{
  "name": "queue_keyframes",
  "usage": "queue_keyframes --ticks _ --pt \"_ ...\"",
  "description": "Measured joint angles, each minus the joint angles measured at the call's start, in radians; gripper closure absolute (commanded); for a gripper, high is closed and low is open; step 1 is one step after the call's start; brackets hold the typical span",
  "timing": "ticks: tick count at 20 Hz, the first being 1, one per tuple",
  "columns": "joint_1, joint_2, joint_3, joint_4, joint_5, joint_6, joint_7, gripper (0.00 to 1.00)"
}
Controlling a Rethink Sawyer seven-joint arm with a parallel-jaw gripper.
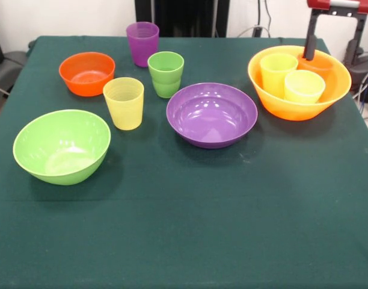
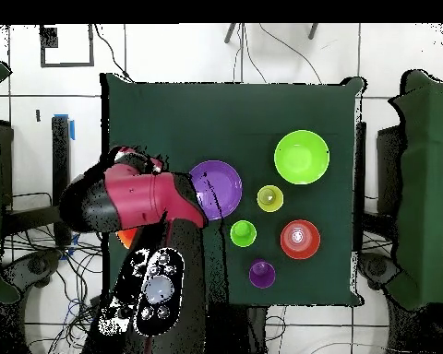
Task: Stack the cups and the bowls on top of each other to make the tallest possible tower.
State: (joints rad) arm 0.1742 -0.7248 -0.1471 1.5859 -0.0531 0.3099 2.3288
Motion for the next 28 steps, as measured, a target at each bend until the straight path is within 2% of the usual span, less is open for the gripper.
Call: queue_keyframes --ticks 3,11,28 --pt "0.030 0.000 -0.027 0.000 0.032 0.000 0.000 0.00" --pt "0.055 0.008 -0.063 0.001 0.090 0.000 0.000 0.00" --pt "0.139 0.102 -0.151 0.016 0.207 -0.044 0.000 0.00"
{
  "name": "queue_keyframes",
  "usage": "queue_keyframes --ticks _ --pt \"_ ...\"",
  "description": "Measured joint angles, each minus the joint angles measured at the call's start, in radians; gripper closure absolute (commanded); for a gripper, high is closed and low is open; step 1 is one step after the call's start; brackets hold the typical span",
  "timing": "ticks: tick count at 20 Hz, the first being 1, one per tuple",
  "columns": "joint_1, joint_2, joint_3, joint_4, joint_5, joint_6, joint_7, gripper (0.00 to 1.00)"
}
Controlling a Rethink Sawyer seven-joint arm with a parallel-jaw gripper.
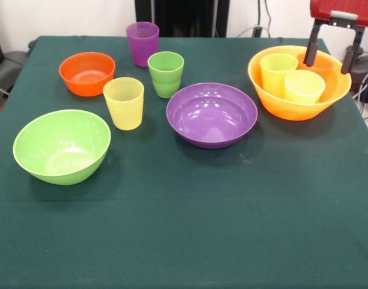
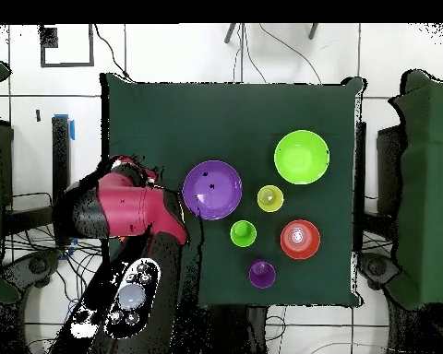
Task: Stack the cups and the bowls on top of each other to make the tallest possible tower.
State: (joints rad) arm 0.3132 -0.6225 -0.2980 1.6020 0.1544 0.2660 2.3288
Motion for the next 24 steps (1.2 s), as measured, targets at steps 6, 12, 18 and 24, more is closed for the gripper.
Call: queue_keyframes --ticks 6,12,18,24 --pt "0.070 0.031 -0.046 0.003 0.055 -0.001 0.006 0.00" --pt "0.144 0.056 -0.089 0.004 0.109 -0.001 0.023 0.00" --pt "0.202 0.081 -0.122 0.003 0.161 0.000 0.047 0.00" --pt "0.210 0.104 -0.127 0.004 0.188 -0.004 0.059 0.00"
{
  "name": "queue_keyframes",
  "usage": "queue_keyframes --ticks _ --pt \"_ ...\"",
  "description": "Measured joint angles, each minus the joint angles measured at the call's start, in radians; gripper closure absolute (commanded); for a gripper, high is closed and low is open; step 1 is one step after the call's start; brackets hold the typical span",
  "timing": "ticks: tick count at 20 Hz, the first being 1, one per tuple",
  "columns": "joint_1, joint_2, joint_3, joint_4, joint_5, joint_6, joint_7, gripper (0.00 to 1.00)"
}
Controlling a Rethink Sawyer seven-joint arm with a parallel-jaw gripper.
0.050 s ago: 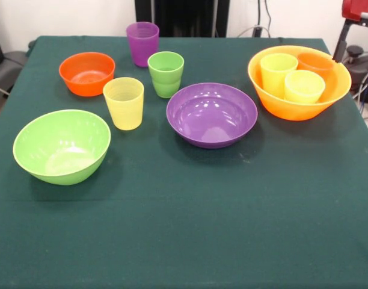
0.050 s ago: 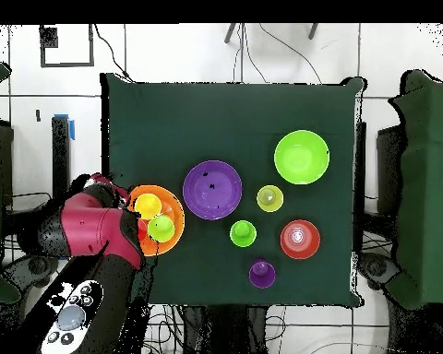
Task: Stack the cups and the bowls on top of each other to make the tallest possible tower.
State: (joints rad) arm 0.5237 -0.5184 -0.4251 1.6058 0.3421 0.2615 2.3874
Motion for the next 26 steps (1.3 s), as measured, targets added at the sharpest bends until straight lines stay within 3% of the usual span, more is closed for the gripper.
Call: queue_keyframes --ticks 12,26 --pt "0.008 0.072 -0.013 0.005 0.050 -0.089 0.001 0.00" --pt "0.049 0.106 -0.038 0.011 0.101 -0.091 0.001 0.00"
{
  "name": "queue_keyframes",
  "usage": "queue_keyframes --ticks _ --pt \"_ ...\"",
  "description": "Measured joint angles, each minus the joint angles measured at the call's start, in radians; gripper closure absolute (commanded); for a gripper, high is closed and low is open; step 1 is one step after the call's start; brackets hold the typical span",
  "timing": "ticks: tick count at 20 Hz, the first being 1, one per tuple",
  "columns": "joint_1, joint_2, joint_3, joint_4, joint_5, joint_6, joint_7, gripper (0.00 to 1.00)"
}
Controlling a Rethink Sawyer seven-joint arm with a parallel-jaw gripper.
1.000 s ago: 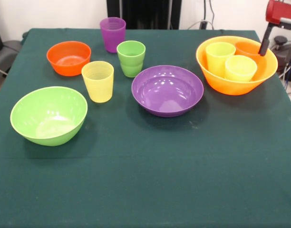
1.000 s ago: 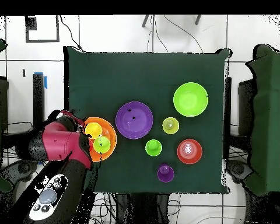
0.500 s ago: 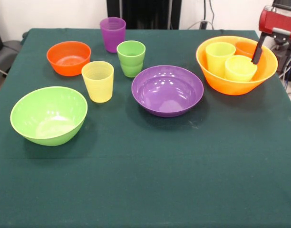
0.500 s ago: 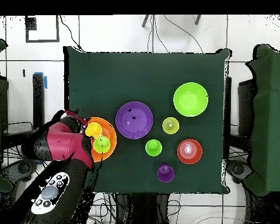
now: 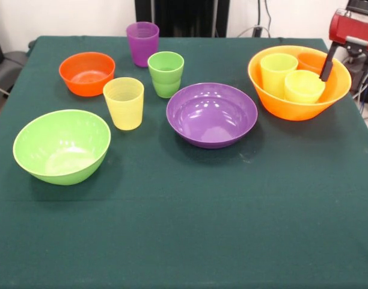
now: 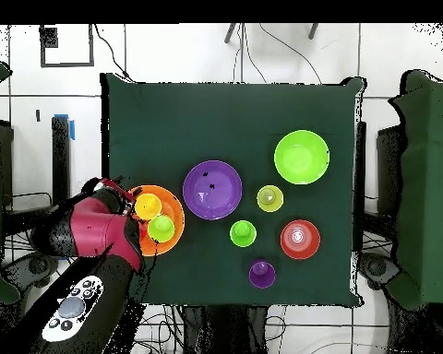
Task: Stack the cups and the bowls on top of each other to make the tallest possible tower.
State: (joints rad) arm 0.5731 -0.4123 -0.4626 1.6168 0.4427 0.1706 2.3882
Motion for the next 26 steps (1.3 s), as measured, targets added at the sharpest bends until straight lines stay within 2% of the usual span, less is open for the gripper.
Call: queue_keyframes --ticks 17,26 --pt "0.078 0.009 -0.031 0.005 0.108 0.000 0.013 0.00" --pt "0.088 0.022 -0.031 0.008 0.151 0.000 0.040 0.00"
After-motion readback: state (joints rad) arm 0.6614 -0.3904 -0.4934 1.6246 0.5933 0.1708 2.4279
